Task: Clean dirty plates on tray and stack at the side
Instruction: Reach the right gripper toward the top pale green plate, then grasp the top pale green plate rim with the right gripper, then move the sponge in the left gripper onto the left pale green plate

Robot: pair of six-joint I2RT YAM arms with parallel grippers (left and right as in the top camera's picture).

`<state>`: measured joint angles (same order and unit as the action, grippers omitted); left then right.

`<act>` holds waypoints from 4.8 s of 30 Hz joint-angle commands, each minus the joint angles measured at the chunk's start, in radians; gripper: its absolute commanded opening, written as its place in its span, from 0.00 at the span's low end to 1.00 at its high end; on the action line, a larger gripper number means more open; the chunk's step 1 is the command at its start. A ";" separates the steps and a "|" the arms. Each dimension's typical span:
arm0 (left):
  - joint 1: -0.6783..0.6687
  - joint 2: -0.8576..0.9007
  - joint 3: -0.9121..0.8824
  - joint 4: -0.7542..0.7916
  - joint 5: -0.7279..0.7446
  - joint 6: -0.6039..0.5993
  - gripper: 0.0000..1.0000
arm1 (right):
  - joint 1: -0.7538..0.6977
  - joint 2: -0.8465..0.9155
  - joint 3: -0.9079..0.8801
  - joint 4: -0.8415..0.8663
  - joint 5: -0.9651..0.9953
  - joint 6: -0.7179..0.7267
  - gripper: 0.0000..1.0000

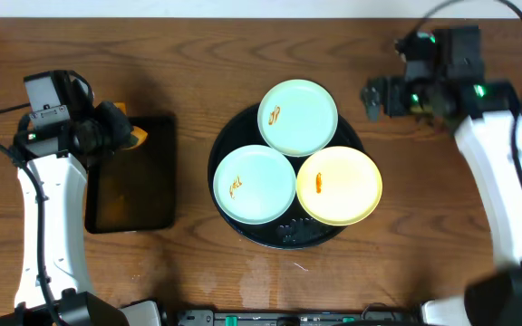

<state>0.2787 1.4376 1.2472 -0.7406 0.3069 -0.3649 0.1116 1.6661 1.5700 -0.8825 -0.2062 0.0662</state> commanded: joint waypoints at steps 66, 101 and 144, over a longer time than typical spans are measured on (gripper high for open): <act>-0.001 0.065 0.017 -0.026 -0.031 0.046 0.07 | 0.501 0.350 -0.079 -0.014 0.088 -0.008 0.52; -0.001 0.065 0.017 -0.016 -0.031 0.047 0.08 | 0.504 0.440 -0.095 0.058 0.071 0.015 0.12; -0.607 0.391 -0.003 0.007 0.010 -0.322 0.08 | 0.496 0.440 -0.021 0.055 0.158 0.255 0.01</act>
<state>-0.3176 1.7821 1.2476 -0.7345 0.3851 -0.6098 0.6048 2.0937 1.5097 -0.8230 -0.0761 0.2607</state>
